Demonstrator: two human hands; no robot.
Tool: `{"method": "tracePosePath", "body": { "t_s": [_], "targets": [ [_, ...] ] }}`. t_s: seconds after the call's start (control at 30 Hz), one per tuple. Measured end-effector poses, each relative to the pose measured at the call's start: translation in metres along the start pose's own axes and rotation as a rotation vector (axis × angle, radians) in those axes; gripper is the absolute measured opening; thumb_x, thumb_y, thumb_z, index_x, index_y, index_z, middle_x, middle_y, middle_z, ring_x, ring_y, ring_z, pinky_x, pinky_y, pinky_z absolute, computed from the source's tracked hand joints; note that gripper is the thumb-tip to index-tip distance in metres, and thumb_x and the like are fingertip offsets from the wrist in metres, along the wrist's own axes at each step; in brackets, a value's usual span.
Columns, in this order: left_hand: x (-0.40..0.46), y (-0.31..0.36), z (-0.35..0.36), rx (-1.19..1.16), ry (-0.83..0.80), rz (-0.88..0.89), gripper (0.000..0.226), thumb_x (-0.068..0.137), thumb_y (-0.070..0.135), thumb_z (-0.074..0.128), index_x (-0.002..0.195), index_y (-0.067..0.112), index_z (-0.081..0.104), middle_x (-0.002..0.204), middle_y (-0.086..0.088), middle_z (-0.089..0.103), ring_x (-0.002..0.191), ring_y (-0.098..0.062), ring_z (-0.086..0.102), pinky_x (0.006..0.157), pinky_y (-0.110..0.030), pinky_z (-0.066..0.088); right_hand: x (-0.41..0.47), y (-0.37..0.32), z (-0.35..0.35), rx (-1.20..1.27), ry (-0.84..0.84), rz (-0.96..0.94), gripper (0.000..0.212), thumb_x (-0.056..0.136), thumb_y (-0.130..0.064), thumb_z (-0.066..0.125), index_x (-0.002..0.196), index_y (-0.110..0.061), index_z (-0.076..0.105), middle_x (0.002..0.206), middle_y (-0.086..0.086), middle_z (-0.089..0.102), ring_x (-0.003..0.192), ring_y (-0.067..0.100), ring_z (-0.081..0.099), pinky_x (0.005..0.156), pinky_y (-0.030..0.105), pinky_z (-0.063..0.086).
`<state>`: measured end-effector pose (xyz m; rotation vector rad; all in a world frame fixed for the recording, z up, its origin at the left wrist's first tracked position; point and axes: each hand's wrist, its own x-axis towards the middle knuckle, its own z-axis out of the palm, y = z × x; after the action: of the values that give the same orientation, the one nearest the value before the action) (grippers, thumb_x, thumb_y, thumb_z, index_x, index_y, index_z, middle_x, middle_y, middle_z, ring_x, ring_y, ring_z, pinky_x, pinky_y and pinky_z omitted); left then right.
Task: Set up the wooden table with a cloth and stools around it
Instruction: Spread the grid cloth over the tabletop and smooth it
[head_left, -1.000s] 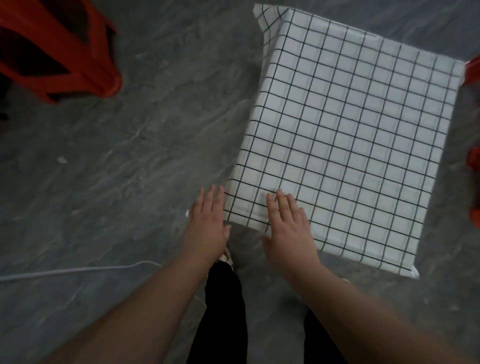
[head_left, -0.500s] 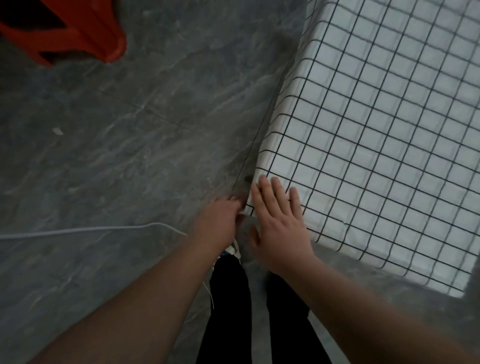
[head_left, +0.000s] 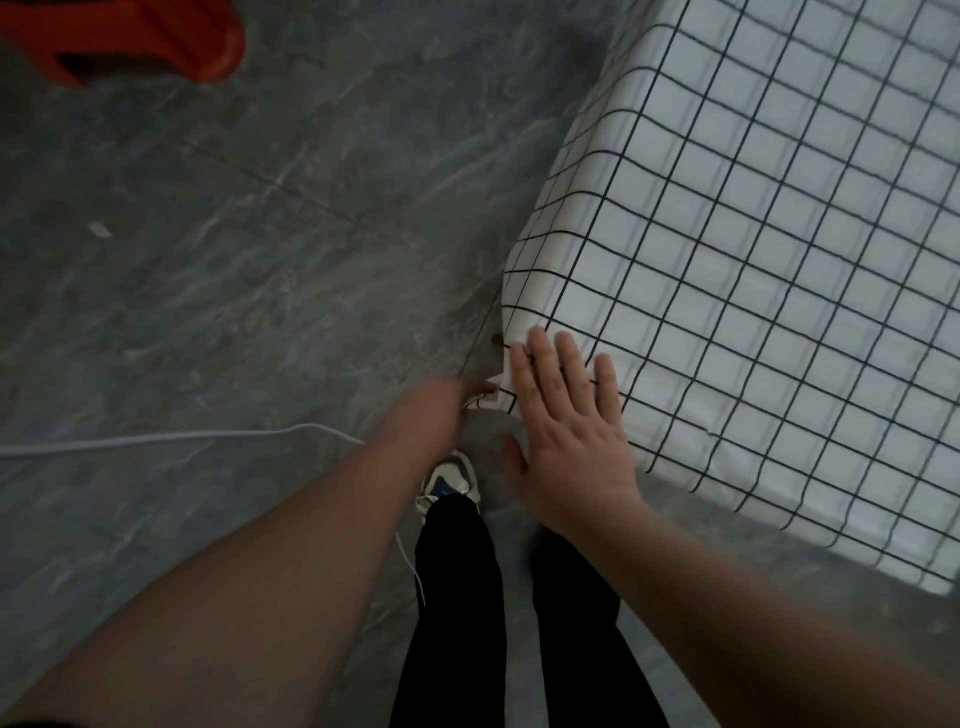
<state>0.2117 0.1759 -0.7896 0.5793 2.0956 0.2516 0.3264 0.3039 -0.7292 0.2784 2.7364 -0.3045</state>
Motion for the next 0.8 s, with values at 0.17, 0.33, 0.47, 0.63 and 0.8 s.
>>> {"method": "tracePosePath", "body": {
  "t_s": [0.17,0.33,0.47,0.63,0.8],
  "targets": [
    [-0.004,-0.019,0.007,-0.014,-0.015,-0.04,0.044,0.098,0.025,0.055,0.14,0.034,0.051,0.139,-0.006,0.057,0.123,-0.025,0.056,0.099,-0.029,0.041,0.0,0.0,0.0,-0.025,-0.019,0.001,0.09,0.089,-0.039,0.052,0.159,-0.012,0.002,0.167,0.008,-0.005,0.153,0.03,-0.01,0.121,0.058,0.005],
    [-0.016,-0.033,0.011,-0.043,0.012,-0.111,0.062,0.094,0.026,0.061,0.15,0.026,0.035,0.147,-0.011,0.048,0.132,-0.029,0.046,0.108,-0.036,0.036,-0.002,-0.001,-0.006,0.004,-0.037,0.001,0.095,0.085,-0.032,0.055,0.159,-0.012,0.0,0.167,0.007,-0.01,0.152,0.028,-0.015,0.122,0.057,0.004],
    [-0.027,-0.019,0.002,0.037,0.099,-0.153,0.11,0.084,0.015,0.069,0.154,0.031,-0.015,0.165,-0.008,-0.008,0.151,-0.029,-0.01,0.122,-0.05,0.004,-0.01,0.002,-0.019,0.079,0.011,-0.023,0.093,0.09,-0.04,0.054,0.159,-0.011,-0.002,0.166,0.007,-0.011,0.153,0.025,-0.015,0.123,0.055,0.005],
    [-0.04,0.025,-0.014,0.004,0.182,0.218,0.113,0.077,0.01,0.065,0.154,0.03,-0.014,0.165,0.005,-0.006,0.151,-0.013,-0.008,0.123,-0.038,-0.001,-0.022,0.025,-0.024,0.118,0.11,0.11,0.079,0.097,-0.03,0.048,0.159,-0.012,0.004,0.167,0.006,-0.004,0.153,0.023,-0.009,0.123,0.053,0.003],
    [-0.049,0.051,-0.017,-0.048,0.208,0.132,0.078,0.093,0.016,0.056,0.157,0.017,0.011,0.157,-0.007,0.033,0.143,-0.025,0.026,0.123,-0.041,0.004,-0.028,0.052,-0.018,0.127,0.085,0.253,0.065,0.104,-0.032,0.031,0.159,-0.017,0.001,0.167,0.005,-0.006,0.153,0.022,-0.013,0.123,0.053,0.004]
  ]
}}
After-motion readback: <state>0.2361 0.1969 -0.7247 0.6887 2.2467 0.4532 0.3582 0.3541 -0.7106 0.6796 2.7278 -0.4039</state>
